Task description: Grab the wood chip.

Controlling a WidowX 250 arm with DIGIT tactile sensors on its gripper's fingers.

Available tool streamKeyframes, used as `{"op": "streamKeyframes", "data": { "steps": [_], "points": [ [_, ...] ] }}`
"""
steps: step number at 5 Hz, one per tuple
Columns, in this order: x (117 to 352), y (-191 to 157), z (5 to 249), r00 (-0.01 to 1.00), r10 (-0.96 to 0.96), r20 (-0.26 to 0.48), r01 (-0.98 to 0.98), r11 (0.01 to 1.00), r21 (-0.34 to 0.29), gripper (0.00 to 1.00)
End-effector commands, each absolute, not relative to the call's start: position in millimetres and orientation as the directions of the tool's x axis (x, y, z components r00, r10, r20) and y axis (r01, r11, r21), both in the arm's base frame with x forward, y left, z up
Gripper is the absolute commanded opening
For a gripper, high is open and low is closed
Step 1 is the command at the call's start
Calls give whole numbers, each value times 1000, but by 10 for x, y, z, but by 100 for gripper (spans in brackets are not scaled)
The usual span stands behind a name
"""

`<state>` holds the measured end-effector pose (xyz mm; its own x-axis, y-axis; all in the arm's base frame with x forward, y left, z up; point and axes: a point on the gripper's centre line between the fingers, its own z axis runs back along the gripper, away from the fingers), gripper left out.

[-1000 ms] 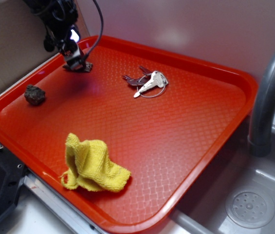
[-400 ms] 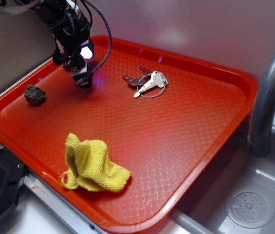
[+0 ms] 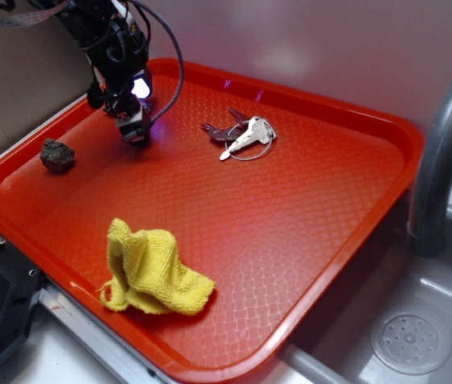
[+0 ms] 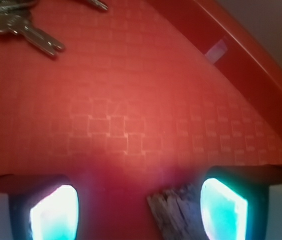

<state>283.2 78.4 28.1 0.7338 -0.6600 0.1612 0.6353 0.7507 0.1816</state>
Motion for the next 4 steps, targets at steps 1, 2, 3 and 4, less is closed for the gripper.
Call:
{"op": "streamKeyframes", "data": {
  "steps": [1, 2, 3, 4],
  "points": [
    [2973, 1050, 676, 768, -602, 217, 555, 795, 242, 100],
    [3025, 1195, 784, 762, -604, 234, 550, 794, 260, 100],
    [3009, 1311, 725, 764, -629, 144, 576, 765, 286, 100],
    [2957, 1349, 676, 775, -615, 143, 587, 786, 196, 100]
  ]
}}
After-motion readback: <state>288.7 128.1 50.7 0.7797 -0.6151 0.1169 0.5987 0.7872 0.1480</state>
